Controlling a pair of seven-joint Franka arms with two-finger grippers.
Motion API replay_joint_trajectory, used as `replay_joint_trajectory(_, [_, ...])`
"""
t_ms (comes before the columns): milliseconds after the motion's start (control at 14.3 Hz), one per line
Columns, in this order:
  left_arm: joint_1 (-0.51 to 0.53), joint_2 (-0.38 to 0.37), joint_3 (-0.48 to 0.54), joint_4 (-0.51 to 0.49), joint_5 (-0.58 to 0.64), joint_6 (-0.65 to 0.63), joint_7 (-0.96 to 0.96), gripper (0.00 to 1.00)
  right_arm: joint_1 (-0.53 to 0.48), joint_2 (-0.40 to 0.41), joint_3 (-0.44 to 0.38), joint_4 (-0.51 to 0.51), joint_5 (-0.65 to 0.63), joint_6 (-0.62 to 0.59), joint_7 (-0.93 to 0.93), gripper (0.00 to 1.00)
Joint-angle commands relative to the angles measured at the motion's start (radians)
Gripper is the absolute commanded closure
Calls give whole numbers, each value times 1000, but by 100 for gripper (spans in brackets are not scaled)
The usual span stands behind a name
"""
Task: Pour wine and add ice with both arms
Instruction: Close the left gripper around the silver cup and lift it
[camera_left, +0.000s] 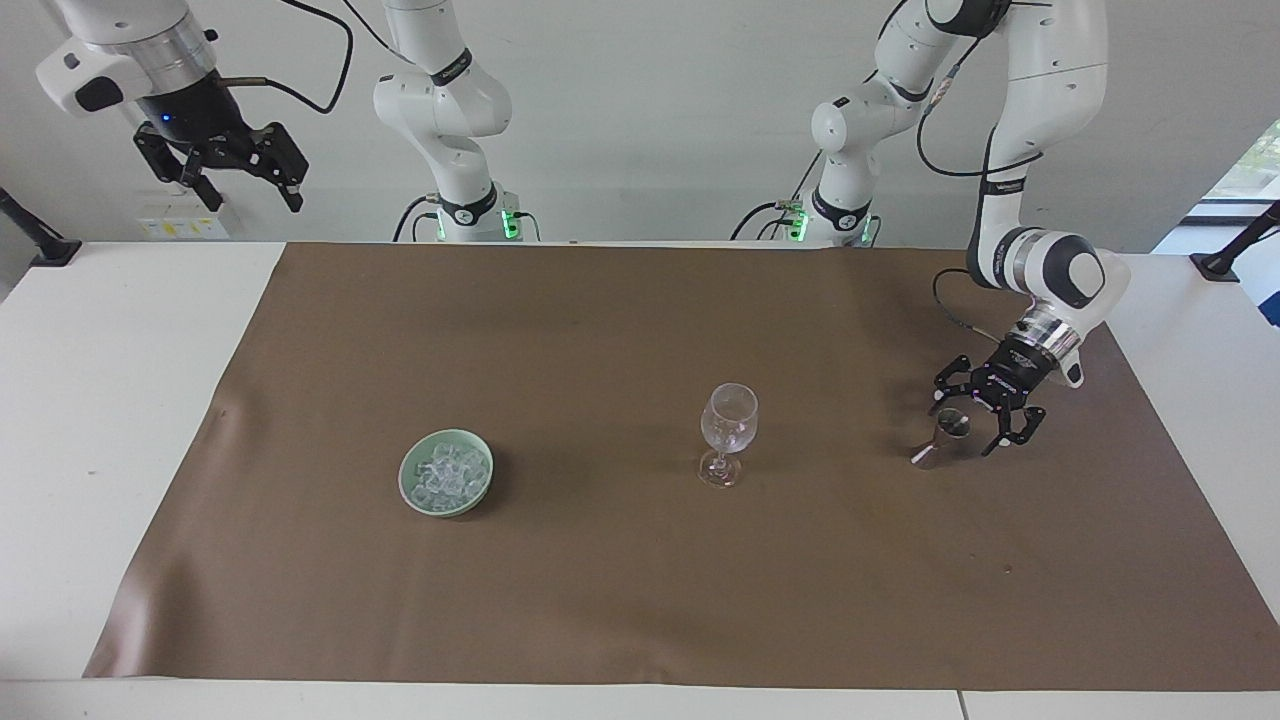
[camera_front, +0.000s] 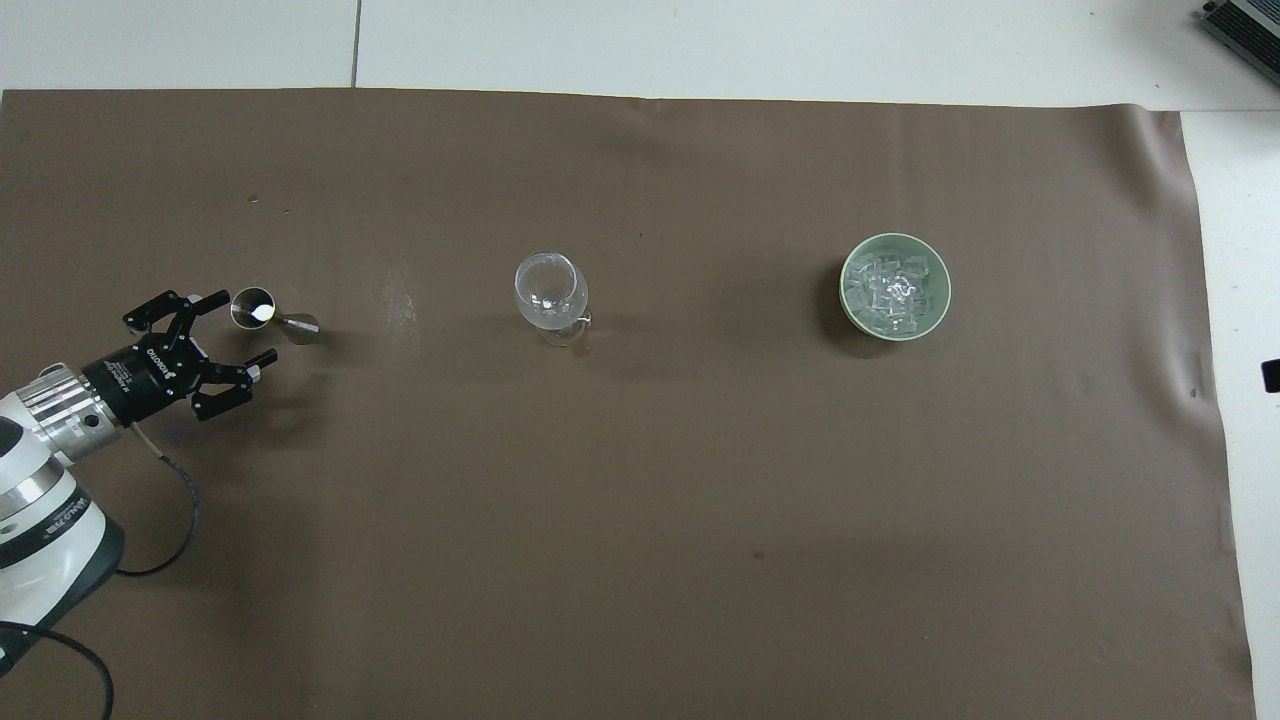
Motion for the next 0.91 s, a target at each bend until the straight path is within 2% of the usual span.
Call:
replay_joint_trajectory(0, [-21,-8,9,-20,-27,16,22,0,-5,-27,4,-32,12,11,13,0])
replay_joint_trajectory(351, [-58,-8,9,-28,-94,56,22,0,-5,-27,4,-32,12,11,13,0])
replay_joint_trajectory(841, [-76,-8,9,-30,-102,72,22,0,-5,-27,2,-32,12,11,13,0])
